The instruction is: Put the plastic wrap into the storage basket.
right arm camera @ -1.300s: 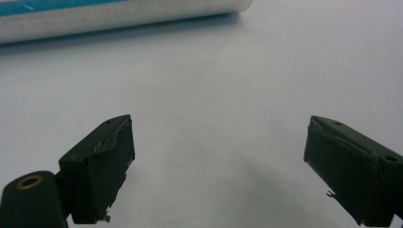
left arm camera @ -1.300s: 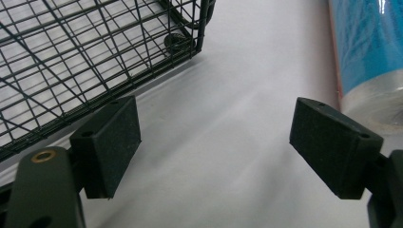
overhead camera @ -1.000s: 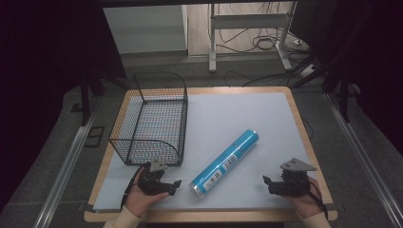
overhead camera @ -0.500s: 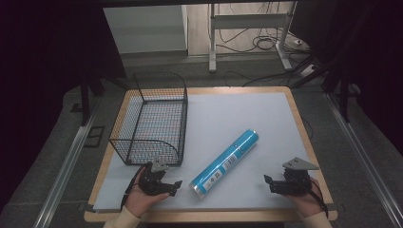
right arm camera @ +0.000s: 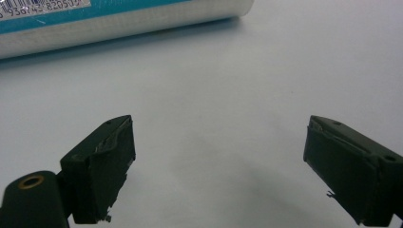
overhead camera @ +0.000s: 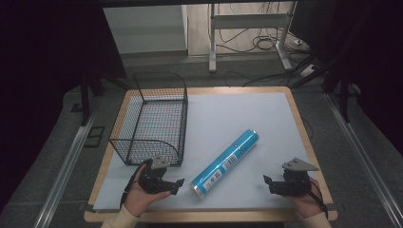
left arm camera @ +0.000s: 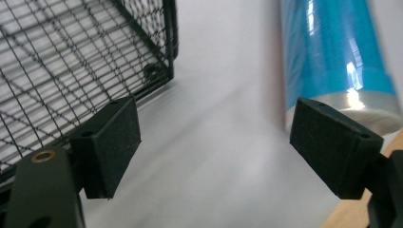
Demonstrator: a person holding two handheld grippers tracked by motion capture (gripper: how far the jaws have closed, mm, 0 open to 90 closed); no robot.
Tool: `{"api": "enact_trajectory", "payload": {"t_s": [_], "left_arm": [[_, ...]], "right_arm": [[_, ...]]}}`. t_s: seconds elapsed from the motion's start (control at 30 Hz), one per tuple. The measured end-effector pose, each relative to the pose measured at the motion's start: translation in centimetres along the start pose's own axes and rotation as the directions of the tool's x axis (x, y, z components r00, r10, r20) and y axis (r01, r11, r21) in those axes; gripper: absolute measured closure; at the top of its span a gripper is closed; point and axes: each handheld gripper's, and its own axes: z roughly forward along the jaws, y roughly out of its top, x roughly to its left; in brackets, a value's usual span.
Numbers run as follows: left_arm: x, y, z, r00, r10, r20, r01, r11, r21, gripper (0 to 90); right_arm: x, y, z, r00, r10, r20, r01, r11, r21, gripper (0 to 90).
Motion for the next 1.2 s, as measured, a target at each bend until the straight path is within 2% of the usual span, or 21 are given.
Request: {"api": "enact_trajectory", "payload": {"t_s": [0.23,0.37,0.53,0.93,1.2], "left_arm": [[-0.2,0.7,-0.5,1.0,0.003,0.0,-0.003,0.9999,-0.012,16.9],[-0.4,1.2,-0.6,0.9998,0.018,0.005,-0.018,0.9998,-0.007,16.9],[-1.4,2.4,-0.8,0.9986,0.047,0.021,-0.047,0.9988,-0.014,16.9],[-2.8,4.4,-0.5,0.9953,0.09,0.035,-0.09,0.9959,0.002,16.7],[-3.0,5.0,-0.2,0.9936,0.1,0.052,-0.101,0.9947,0.018,16.5]], "right_arm": [[0.2,0.1,-0.1,0.9999,-0.015,0.001,0.015,1.0,-0.004,10.5],[0.4,0.1,0.0,0.9997,-0.026,0.002,0.026,1.0,-0.001,10.5],[0.4,0.2,-0.1,0.9996,-0.029,0.002,0.029,1.0,-0.003,10.6],[0.5,0.2,-0.2,0.9991,-0.04,0.012,0.04,0.999,-0.017,11.7],[0.4,0.1,-0.1,0.999,-0.042,0.011,0.042,0.999,-0.013,11.8]]}}
